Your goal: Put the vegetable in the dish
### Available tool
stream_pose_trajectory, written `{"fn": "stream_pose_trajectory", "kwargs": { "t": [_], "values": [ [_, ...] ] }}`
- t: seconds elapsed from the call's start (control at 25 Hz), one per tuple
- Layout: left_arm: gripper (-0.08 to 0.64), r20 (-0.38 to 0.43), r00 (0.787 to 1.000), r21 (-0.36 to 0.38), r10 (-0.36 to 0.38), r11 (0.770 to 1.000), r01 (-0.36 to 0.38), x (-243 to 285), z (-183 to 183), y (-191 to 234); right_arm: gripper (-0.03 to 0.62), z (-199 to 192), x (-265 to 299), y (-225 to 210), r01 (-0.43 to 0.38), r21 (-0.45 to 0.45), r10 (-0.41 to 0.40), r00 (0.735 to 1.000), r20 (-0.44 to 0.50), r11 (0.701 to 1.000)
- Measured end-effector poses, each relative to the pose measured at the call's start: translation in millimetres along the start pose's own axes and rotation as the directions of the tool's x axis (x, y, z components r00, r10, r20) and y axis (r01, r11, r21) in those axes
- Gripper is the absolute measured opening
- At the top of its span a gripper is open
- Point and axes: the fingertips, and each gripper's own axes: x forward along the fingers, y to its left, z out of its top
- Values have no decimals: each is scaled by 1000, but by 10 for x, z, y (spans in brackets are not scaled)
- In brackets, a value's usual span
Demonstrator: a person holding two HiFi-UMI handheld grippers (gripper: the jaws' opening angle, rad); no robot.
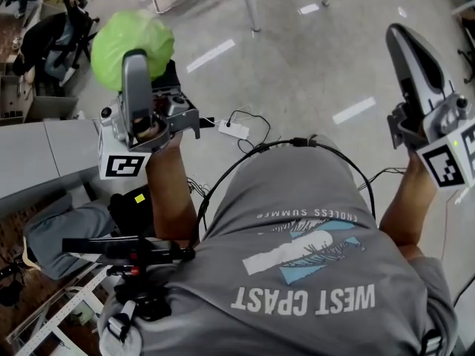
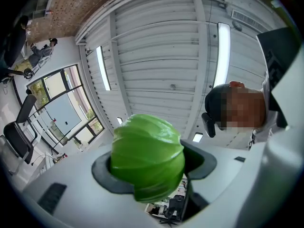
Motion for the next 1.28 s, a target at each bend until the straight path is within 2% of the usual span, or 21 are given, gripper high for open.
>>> {"fn": "stream_pose_trajectory", "kwargs": {
  "t": [0.12,0.32,0.56,0.8,0.92,1.08,1.28],
  "values": [
    [281,11,1000,-7,8,1000,-8,-67,42,91,8,-5,58,46,1,-11,-2,1000,-8,1000],
    [281,8,1000,-6,16,1000,-16,49,-39,163,8,-6,107,-148,4,-4,-4,1000,-16,1000],
    [281,21,999,5,39,999,-39,291,-68,124,8,172,118,-354,-33,-12,33,999,-18,999],
    [281,-3,997,63,76,995,-76,719,-714,229,8,-159,69,-1227,-69,29,69,998,-5,997],
    [281,5,996,64,86,994,-87,977,-978,199,8,-154,27,-1588,-86,23,86,996,-12,996],
    [281,-22,994,78,108,991,-106,1312,-1206,114,8,-185,-4,-1978,-109,75,110,994,-4,991],
    [281,-4,996,31,94,995,-93,1589,-1448,-6,8,-207,-149,-2280,-117,87,118,993,-14,989]
  ]
}}
